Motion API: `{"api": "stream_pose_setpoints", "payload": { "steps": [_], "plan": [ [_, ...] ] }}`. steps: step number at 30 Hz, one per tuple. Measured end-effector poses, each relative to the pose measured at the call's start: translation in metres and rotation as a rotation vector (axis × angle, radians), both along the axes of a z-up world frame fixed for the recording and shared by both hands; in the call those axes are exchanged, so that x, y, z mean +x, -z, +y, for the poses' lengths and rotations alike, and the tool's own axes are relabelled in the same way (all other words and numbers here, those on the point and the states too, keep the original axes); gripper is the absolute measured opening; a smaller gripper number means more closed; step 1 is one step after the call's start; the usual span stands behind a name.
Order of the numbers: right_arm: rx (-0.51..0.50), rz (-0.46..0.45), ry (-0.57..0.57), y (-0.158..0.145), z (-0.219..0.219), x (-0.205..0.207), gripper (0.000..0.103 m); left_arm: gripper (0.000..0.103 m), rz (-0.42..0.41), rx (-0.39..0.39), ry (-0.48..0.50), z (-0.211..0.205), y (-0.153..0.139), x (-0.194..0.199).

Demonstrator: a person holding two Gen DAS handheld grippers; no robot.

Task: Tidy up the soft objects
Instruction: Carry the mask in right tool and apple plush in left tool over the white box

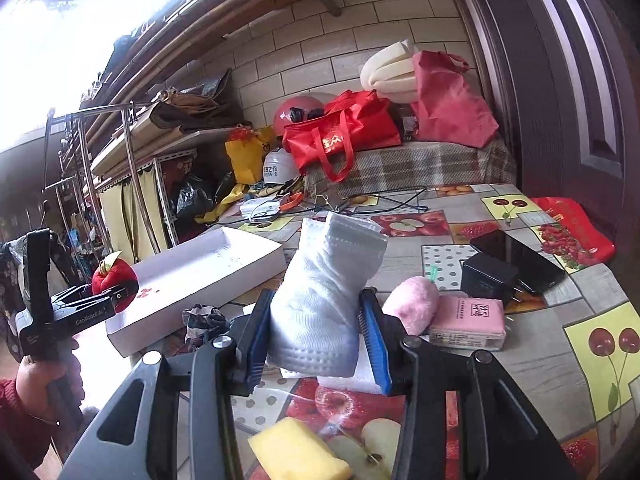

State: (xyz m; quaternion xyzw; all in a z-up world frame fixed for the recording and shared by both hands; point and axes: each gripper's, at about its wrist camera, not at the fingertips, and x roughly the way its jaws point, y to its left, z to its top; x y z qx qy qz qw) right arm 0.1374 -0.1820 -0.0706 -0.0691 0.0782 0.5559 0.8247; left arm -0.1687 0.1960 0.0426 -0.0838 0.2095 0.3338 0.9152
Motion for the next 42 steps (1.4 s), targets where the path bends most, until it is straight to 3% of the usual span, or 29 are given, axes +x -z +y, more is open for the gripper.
{"api": "stream_pose_setpoints", "payload": {
  "steps": [8,22,32,37,42],
  "plan": [
    [-0.080,-0.071,-0.101,0.013,0.048,-0.031,0.042,0.062,0.007,-0.011,-0.031,0.020,0.004,-0.002],
    [-0.118,-0.066,-0.223,0.024,0.123,-0.078,0.042,0.062,0.057,-0.019,-0.071,0.059,0.009,0.007],
    [-0.153,-0.082,-0.222,0.024,0.176,-0.094,0.042,0.062,0.083,-0.036,-0.135,0.099,0.012,0.020],
    [-0.151,-0.147,-0.206,0.023,0.194,-0.101,0.042,0.062,0.099,-0.049,-0.169,0.113,0.013,0.028],
    [-0.184,-0.114,-0.184,0.022,0.209,-0.095,0.044,0.064,0.105,-0.054,-0.178,0.114,0.014,0.028]
  ]
}}
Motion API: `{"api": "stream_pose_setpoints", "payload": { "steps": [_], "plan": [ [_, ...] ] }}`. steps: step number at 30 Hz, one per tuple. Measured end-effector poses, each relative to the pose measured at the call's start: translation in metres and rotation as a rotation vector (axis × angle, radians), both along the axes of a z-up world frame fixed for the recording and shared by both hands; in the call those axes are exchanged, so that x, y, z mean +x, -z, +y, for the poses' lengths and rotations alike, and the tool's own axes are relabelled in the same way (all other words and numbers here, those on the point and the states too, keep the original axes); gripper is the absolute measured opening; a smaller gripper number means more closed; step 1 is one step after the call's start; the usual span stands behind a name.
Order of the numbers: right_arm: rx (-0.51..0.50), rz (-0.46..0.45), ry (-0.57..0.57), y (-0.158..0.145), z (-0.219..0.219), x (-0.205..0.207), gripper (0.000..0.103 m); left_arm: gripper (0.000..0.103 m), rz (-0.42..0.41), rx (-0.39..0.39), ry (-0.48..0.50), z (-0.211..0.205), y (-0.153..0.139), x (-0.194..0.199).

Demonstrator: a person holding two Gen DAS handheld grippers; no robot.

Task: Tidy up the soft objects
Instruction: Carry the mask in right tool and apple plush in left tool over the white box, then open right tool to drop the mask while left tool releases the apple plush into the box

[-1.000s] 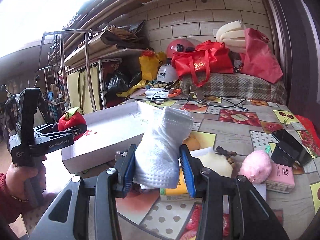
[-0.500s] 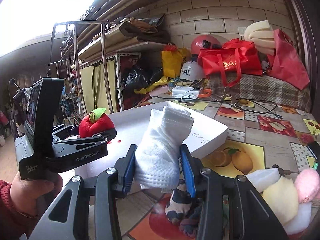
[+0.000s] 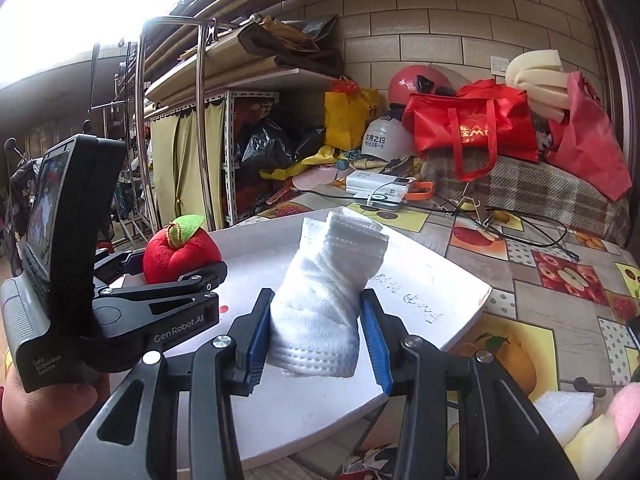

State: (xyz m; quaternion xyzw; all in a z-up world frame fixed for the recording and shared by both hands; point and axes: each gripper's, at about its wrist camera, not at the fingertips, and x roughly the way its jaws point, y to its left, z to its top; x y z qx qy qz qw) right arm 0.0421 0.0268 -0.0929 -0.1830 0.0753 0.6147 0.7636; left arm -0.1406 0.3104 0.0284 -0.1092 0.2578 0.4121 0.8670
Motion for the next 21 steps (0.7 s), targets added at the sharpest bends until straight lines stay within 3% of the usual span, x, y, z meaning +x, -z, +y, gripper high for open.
{"api": "stream_pose_setpoints", "payload": {
  "steps": [4,5,6,8,10,12,14,21],
  "plan": [
    [0.006,0.014,0.008,-0.001,-0.003,0.003,0.047,0.065,0.017,0.001,-0.019,0.001,0.001,0.002],
    [0.005,0.012,0.006,-0.001,-0.002,0.002,0.052,0.065,0.018,0.001,-0.021,0.001,0.001,0.002],
    [0.004,0.007,0.005,0.000,-0.003,0.001,0.059,0.069,0.018,0.003,-0.026,0.001,0.001,0.002],
    [0.009,-0.002,0.004,-0.001,-0.004,-0.001,0.090,0.080,0.019,0.004,-0.037,0.002,0.001,0.001],
    [0.021,-0.012,0.001,-0.002,-0.005,-0.004,0.091,0.096,0.015,0.008,-0.048,0.002,0.001,0.000],
    [0.038,-0.019,0.006,-0.004,-0.007,-0.004,0.094,0.101,0.009,0.013,-0.065,0.003,0.000,-0.002],
    [0.057,-0.016,0.003,-0.006,-0.009,-0.003,0.103,0.102,0.000,0.016,-0.070,0.002,0.000,-0.004],
    [0.101,-0.081,-0.020,-0.005,-0.023,-0.018,0.103,0.102,-0.006,0.068,-0.079,-0.007,-0.003,-0.005]
  ]
}}
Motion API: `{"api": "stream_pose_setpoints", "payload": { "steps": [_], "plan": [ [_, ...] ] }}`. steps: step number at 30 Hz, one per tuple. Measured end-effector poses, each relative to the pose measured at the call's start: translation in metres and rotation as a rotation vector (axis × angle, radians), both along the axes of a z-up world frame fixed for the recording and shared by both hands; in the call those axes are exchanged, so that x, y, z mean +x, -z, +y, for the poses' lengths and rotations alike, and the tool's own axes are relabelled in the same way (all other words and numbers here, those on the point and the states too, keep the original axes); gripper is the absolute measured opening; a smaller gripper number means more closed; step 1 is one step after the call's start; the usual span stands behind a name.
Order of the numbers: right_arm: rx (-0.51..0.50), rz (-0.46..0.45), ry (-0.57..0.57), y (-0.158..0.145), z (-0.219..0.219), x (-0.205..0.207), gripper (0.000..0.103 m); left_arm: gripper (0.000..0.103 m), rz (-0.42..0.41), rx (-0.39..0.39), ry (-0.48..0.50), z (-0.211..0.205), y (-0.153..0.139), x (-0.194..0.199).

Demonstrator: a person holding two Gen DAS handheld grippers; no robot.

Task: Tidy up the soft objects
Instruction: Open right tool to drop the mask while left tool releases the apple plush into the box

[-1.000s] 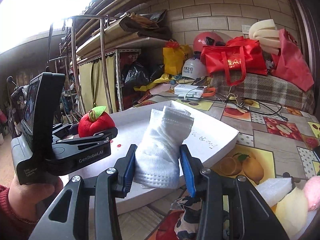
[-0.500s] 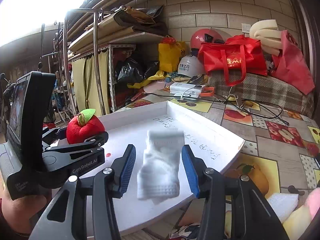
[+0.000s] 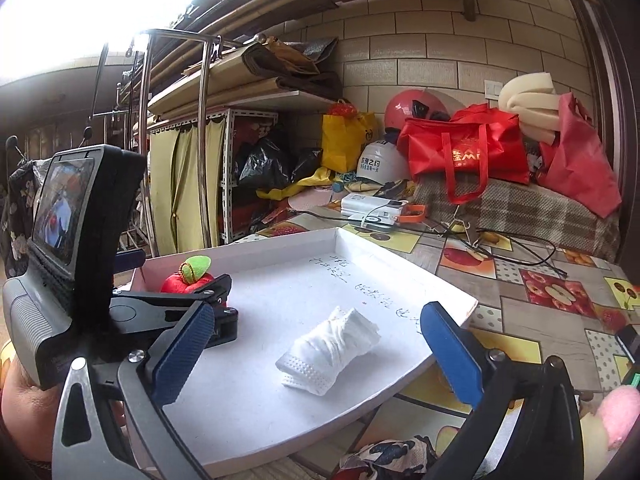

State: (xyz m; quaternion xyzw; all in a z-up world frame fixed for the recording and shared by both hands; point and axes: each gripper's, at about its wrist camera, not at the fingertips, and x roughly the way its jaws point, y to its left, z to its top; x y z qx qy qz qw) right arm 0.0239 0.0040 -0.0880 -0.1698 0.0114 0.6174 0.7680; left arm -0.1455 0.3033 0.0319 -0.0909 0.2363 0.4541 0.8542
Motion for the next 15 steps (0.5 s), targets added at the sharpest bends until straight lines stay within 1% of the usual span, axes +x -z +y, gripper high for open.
{"api": "stream_pose_setpoints", "payload": {
  "steps": [3,7,9,12,15],
  "plan": [
    [-0.004,0.002,-0.019,0.002,-0.009,-0.003,0.103,0.102,-0.012,0.027,-0.007,-0.005,-0.002,-0.003],
    [-0.012,0.030,-0.042,0.003,-0.030,0.000,0.103,0.102,-0.029,0.062,-0.010,-0.013,-0.005,-0.007],
    [-0.017,0.030,-0.050,0.004,-0.044,0.002,0.103,0.102,-0.038,0.065,0.006,-0.017,-0.005,-0.008],
    [-0.033,0.006,-0.044,0.006,-0.067,0.005,0.103,0.102,-0.057,0.068,0.039,-0.029,-0.006,-0.012],
    [-0.047,0.022,0.006,0.005,-0.085,0.019,0.103,0.102,-0.062,0.059,0.099,-0.046,-0.007,-0.008]
  ]
}}
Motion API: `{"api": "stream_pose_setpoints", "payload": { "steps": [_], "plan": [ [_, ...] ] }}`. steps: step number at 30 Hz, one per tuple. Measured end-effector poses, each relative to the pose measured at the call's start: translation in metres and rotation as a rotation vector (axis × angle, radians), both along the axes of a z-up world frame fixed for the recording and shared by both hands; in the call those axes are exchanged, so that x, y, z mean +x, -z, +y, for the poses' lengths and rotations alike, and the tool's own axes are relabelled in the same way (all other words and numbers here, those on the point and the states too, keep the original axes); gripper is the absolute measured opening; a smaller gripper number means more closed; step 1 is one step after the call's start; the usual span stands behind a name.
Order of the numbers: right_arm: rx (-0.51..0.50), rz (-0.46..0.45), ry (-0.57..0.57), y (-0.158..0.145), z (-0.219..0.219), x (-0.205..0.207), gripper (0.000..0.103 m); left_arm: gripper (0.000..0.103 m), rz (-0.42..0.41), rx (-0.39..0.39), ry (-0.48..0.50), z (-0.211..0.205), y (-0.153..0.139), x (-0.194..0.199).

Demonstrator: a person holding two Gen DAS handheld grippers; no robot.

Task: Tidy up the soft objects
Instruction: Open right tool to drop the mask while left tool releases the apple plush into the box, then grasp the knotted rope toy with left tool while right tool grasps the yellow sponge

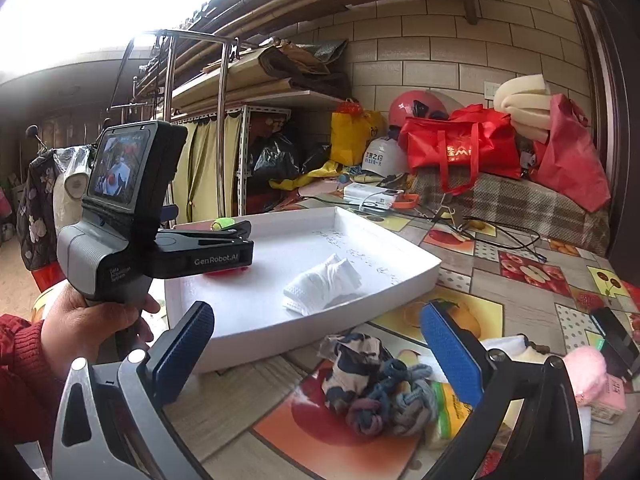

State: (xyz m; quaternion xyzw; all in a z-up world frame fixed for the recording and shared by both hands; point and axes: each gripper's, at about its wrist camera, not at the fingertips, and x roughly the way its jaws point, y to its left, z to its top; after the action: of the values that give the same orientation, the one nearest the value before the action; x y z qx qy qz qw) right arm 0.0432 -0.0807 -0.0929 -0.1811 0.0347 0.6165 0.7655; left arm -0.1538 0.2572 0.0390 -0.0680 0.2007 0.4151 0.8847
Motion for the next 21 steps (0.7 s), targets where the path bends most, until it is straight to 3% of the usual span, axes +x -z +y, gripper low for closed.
{"api": "stream_pose_setpoints", "payload": {
  "steps": [7,12,17,21],
  "plan": [
    [-0.016,0.102,0.169,-0.003,-0.043,0.048,0.103,0.102,0.001,-0.004,0.202,-0.060,-0.002,0.014],
    [-0.071,0.137,0.246,-0.004,-0.082,0.084,0.103,0.102,0.022,-0.080,0.488,-0.098,-0.002,0.029],
    [-0.183,0.206,0.207,-0.001,-0.106,0.107,0.103,0.102,0.113,-0.153,0.689,-0.128,0.004,0.048],
    [-0.274,0.226,0.175,0.009,-0.105,0.110,0.103,0.102,0.140,-0.245,0.738,-0.134,0.011,0.055]
  ]
}}
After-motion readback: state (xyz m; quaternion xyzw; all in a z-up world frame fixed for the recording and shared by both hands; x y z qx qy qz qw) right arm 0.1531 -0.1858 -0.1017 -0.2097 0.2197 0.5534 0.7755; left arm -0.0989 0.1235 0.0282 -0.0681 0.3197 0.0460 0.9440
